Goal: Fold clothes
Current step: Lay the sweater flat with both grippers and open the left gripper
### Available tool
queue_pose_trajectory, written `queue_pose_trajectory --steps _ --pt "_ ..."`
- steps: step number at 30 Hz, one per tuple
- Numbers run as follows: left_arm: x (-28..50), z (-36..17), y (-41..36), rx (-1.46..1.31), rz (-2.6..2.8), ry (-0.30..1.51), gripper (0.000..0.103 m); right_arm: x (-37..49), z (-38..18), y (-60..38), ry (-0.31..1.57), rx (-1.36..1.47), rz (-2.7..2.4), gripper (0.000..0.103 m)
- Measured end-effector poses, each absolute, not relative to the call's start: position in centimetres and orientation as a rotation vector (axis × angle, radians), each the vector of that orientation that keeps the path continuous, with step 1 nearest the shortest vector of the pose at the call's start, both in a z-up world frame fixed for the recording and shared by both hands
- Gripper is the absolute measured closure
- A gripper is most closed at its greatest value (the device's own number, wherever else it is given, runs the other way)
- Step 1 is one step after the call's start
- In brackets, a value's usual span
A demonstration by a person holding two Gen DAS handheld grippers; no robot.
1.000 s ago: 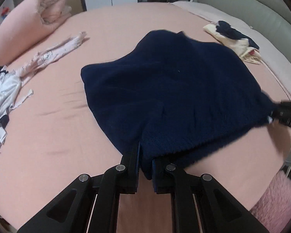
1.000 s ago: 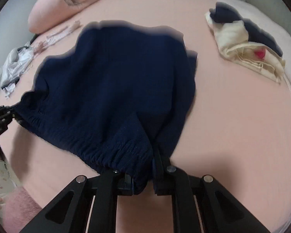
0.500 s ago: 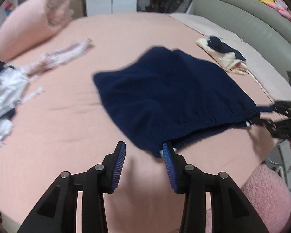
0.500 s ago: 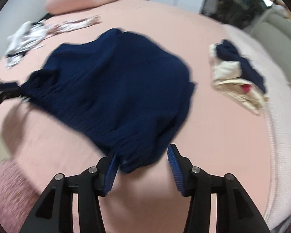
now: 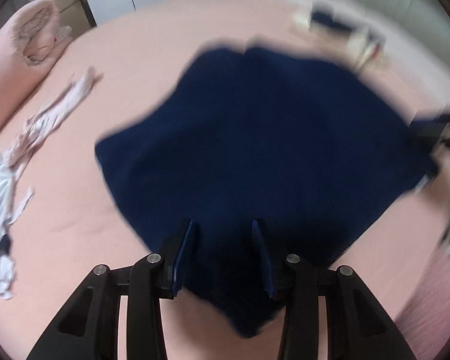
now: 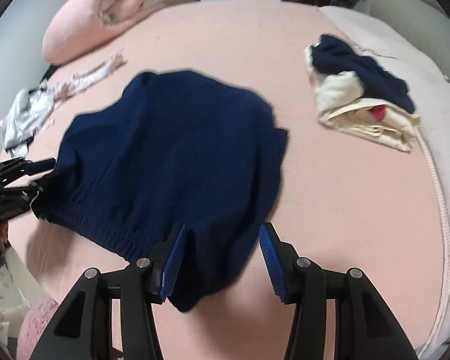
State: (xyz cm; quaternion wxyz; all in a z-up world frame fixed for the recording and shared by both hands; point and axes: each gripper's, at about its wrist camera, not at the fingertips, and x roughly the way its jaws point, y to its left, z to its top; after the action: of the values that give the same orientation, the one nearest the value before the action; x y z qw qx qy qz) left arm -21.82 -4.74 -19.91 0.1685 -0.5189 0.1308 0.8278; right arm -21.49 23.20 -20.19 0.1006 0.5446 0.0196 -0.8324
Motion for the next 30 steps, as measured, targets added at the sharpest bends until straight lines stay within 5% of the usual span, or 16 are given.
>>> queue_pose_trajectory --steps 7,12,19,26,30 --pt "-18.3 -20.1 -9.7 -1.551 2.418 0.214 0.064 -20.9 -21.2 21.6 0.204 1.609 -2.462 0.053" --pt "-17.6 -19.7 -10.8 -1.579 2.413 0.218 0.063 -20.7 -23.6 19.7 0.358 1.69 -2.363 0.044" --pt "-19.8 -16.0 -9.3 -1.383 2.44 0.193 0.063 -21.5 -20.3 20.4 0.281 1.598 -2.431 0.044" --pt "-21.1 -20.4 -7.1 -1.523 2.337 0.275 0.063 -22.8 -24.1 19.0 0.419 1.66 -2.402 0.043" --pt "-18.8 -19.3 -10.2 -1.429 2.318 0.142 0.063 -20.7 -24.1 23.4 0.32 1.697 -2.443 0.021"
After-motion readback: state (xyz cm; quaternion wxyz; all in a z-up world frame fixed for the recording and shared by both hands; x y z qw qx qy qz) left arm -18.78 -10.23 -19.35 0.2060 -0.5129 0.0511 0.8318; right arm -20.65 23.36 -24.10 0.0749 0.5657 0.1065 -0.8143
